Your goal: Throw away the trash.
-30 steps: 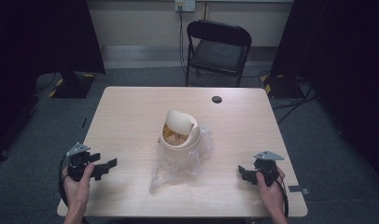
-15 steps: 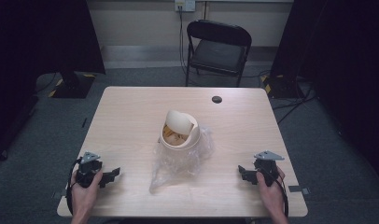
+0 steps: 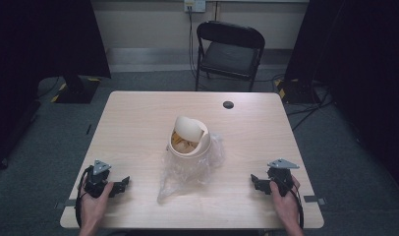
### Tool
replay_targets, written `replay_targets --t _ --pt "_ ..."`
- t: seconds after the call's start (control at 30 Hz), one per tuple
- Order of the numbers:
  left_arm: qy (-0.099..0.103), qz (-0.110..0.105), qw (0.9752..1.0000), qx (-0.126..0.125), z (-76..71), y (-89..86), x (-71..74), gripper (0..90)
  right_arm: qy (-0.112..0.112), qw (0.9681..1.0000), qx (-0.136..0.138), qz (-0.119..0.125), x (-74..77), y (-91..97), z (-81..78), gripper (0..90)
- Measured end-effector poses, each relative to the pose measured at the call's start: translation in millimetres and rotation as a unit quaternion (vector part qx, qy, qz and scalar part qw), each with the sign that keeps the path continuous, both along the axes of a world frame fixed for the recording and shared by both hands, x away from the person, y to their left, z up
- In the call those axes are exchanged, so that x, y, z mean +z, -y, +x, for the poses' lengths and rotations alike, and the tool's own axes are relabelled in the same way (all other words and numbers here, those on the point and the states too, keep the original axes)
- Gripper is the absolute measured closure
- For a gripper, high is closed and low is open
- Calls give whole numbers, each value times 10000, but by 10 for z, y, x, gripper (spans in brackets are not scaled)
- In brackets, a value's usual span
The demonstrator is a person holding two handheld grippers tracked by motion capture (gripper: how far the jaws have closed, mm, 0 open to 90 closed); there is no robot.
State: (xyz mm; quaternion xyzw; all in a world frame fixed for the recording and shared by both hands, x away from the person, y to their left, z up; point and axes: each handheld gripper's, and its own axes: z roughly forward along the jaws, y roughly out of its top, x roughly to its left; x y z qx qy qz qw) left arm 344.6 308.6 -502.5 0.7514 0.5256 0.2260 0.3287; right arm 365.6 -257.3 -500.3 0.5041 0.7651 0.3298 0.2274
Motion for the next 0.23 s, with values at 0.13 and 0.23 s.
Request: replay_targets --t 0.13,0.23 --pt "4 10 10000 6 0 1 0 95 -1 10000 1 1 0 0 0 124" --pt "4 8 10000 8 0 2 -1 94 -1 10000 -1 1 0 0 0 123"
